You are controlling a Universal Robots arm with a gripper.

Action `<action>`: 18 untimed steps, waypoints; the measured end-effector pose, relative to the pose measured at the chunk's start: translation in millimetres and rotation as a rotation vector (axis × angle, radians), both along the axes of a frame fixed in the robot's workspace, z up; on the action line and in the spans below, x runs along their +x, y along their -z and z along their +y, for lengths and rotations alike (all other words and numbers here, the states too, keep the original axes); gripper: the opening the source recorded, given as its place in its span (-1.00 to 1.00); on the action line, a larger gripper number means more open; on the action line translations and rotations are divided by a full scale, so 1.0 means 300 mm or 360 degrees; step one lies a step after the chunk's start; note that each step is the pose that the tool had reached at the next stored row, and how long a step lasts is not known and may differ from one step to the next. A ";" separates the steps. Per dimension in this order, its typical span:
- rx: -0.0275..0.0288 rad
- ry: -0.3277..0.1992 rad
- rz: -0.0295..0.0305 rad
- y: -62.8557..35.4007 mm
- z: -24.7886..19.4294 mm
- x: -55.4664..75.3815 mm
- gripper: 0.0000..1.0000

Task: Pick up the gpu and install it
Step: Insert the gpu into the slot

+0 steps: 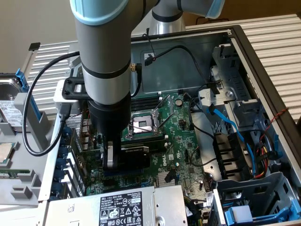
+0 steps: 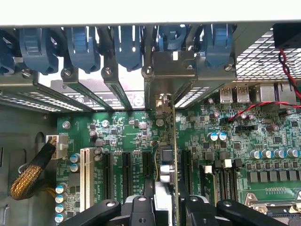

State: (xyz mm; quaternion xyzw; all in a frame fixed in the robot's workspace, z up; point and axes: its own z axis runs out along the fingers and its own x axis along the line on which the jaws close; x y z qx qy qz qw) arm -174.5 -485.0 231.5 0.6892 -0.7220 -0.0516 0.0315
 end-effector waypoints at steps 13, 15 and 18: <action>0.00003 0.0000 -0.00006 0.010 0.000 0.000 -0.43; 0.00001 0.0000 -0.00005 0.010 0.000 0.000 -0.43; -0.00002 0.0000 -0.00006 0.011 0.000 0.000 -0.43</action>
